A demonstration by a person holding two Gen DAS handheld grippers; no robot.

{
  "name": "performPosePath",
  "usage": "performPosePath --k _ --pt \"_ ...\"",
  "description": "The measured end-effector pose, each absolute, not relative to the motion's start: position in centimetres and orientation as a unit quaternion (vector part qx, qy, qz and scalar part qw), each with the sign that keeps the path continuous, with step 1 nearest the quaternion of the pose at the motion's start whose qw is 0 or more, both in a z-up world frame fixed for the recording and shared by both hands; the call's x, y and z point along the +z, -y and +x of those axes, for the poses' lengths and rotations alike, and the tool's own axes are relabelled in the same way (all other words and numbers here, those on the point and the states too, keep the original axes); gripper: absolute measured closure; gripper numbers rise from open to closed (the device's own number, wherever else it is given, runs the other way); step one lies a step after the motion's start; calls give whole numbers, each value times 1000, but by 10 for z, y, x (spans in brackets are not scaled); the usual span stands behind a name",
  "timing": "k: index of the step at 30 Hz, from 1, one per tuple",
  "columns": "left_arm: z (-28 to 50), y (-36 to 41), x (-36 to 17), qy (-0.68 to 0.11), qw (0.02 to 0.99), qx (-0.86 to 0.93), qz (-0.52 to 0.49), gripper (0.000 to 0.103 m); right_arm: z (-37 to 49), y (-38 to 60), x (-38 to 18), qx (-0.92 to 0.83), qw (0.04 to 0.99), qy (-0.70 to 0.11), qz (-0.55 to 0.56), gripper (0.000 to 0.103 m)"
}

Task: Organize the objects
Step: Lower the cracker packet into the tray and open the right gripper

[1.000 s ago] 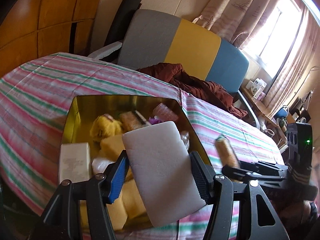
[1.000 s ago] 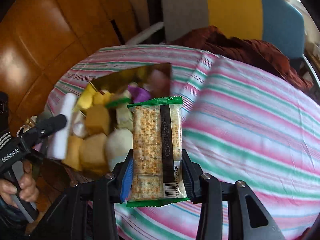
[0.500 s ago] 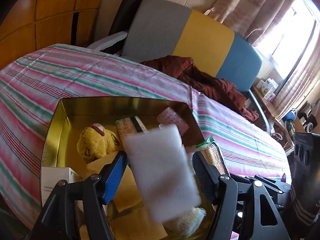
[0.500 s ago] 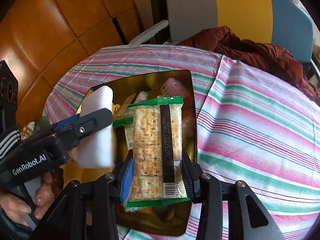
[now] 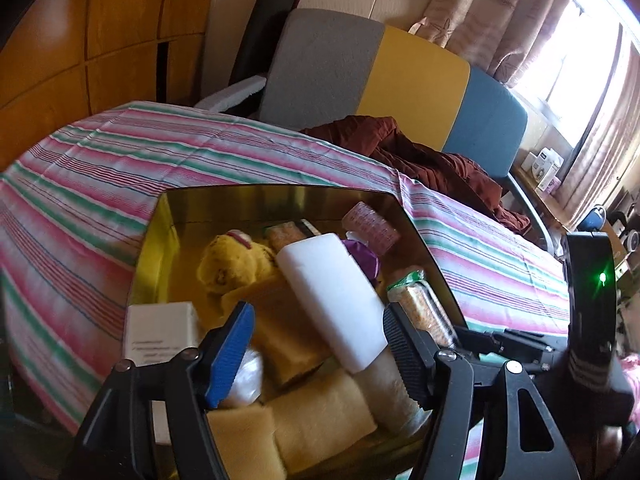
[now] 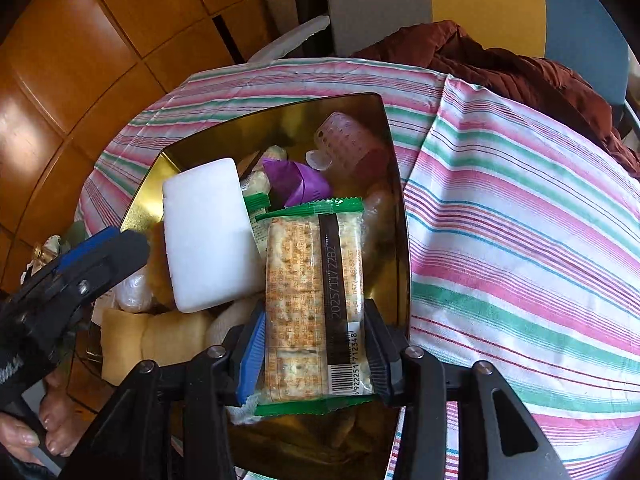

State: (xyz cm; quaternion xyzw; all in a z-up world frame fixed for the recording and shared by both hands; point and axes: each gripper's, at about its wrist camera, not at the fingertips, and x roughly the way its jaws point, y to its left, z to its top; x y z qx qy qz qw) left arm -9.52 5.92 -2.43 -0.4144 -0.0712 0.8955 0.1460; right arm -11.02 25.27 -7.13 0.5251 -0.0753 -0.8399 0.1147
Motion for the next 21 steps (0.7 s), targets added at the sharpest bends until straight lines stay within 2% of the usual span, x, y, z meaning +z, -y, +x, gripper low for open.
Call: performPosePath --k 9,14,18,21 --pt "-74 -30 -31 78 122 894 -424 43 -90 -251 -56 -860 113 65 494 58" --pt "-62 -25 -29 70 118 897 -420 44 -95 -234 -64 -855 132 44 499 58" --pt "-54 -25 -23 61 116 903 -410 43 -108 -228 -72 -860 110 22 497 58" --pt "-48 -26 -19 48 110 909 -399 40 -107 -229 -71 -861 108 24 497 58"
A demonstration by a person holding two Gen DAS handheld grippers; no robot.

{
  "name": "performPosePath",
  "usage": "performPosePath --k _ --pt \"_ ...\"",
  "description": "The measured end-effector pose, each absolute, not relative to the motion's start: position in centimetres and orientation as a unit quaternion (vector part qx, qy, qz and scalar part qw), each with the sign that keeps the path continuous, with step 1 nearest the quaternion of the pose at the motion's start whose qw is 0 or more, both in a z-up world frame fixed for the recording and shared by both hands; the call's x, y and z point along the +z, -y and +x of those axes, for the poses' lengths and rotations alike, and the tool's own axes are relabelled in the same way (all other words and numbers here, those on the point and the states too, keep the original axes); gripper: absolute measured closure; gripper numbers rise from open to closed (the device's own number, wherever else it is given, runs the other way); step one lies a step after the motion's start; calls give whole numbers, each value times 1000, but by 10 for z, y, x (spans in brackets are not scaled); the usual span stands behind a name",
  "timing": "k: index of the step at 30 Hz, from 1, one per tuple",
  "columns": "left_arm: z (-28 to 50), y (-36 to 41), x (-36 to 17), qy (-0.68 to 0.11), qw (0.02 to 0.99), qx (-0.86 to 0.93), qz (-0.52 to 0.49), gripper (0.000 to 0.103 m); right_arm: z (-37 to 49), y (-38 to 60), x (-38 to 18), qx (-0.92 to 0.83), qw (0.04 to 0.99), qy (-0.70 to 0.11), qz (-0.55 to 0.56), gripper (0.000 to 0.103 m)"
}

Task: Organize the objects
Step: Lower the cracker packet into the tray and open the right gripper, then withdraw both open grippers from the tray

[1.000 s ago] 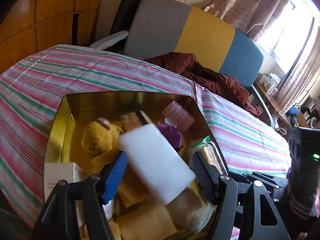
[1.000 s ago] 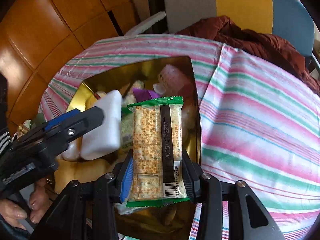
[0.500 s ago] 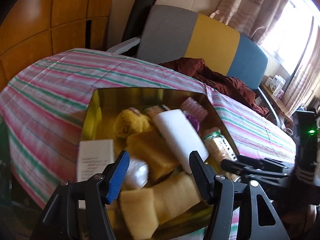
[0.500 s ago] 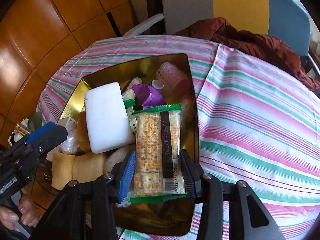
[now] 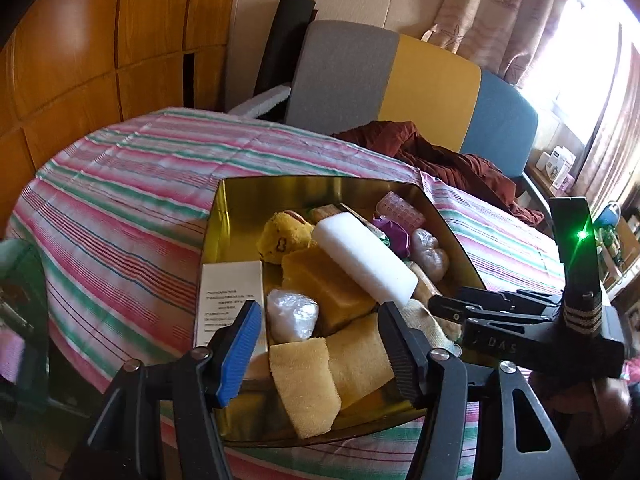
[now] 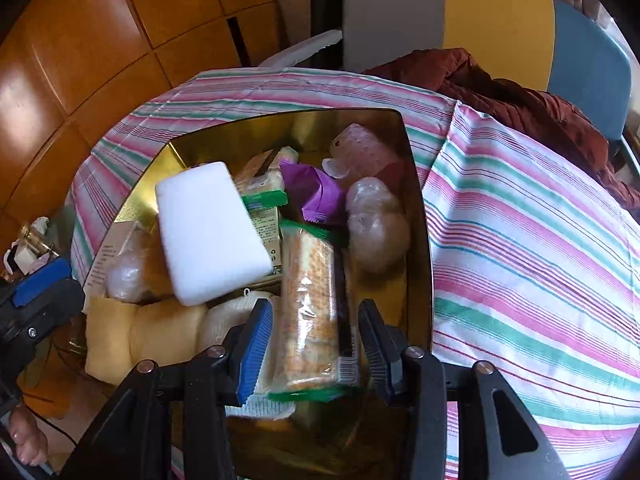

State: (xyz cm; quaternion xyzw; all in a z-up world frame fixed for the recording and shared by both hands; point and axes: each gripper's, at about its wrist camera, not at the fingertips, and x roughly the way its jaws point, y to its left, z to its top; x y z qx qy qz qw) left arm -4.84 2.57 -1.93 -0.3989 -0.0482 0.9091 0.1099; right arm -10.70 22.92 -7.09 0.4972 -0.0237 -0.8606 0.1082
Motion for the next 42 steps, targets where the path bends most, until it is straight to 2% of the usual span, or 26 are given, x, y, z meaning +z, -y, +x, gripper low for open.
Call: performPosePath --k 8,14,16,22,31,42 --pt "-39 -32 -18 32 94 914 -394 35 -90 -229 -64 -867 100 15 487 57" --pt "-27 -38 -15 13 77 921 -381 21 -77 -226 -57 -876 87 15 475 57" --pt "-24 -39 -15 8 72 923 -377 12 -71 -225 -54 -880 79 12 468 56" --pt "-14 -41 -13 7 69 926 -372 1 -56 -228 -48 -889 53 15 455 55" --pt "-1 -50 -7 9 73 928 -365 0 -25 -236 -44 -904 7 6 427 55" --pt "5 -54 -5 0 56 931 -360 0 -16 -243 -47 -903 -1 12 429 55"
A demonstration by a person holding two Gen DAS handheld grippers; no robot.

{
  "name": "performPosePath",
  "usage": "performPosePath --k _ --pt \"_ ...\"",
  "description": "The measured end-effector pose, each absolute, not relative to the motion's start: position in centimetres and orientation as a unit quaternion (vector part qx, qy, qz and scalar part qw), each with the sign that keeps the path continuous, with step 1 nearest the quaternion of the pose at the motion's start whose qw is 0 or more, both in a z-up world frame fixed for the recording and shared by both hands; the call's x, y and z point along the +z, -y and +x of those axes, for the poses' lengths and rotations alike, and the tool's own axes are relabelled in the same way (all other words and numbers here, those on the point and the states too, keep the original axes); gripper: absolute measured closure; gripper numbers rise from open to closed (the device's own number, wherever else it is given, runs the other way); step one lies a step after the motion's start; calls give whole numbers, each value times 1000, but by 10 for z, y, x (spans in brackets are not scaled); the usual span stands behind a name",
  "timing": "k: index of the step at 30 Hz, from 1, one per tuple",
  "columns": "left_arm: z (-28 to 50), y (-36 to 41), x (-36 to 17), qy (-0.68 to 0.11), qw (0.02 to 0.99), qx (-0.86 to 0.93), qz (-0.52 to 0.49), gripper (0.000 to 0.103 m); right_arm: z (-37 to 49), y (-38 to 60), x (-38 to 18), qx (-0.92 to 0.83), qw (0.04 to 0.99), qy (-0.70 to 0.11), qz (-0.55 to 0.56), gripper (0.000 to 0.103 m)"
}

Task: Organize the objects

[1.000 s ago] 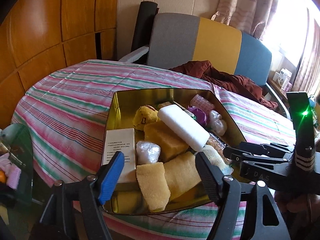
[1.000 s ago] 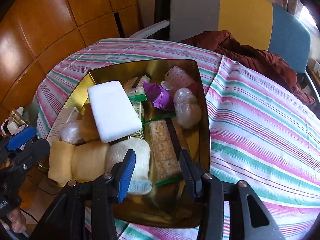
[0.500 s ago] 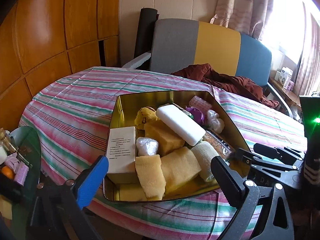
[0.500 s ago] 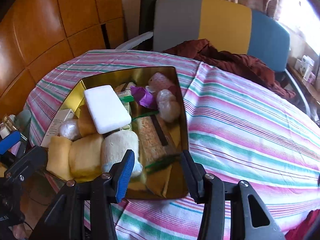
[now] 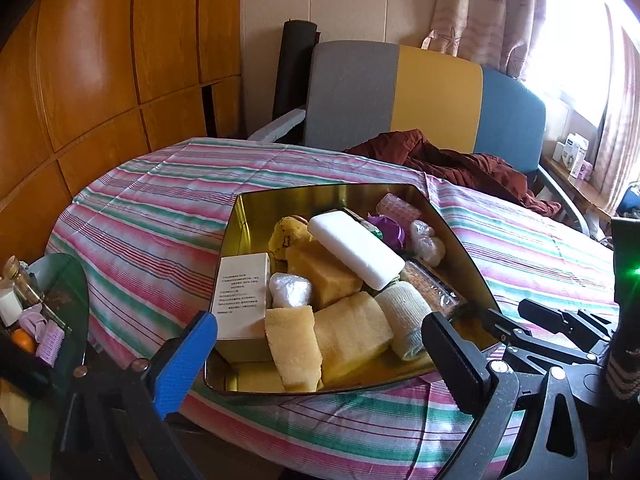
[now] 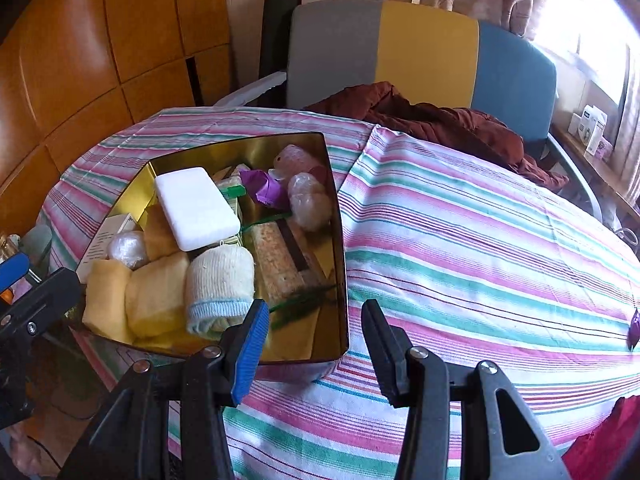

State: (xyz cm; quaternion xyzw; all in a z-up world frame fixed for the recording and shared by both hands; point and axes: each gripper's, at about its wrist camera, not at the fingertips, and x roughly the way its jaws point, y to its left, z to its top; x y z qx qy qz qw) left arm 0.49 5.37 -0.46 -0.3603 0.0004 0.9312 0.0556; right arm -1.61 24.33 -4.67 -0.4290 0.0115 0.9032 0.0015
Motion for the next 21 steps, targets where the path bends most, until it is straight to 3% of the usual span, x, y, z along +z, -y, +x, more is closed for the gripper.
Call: performPosePath --k 21 --pt "0 -53 -10 0 59 927 -370 0 -19 -241 -52 900 -3 -10 -436 55"
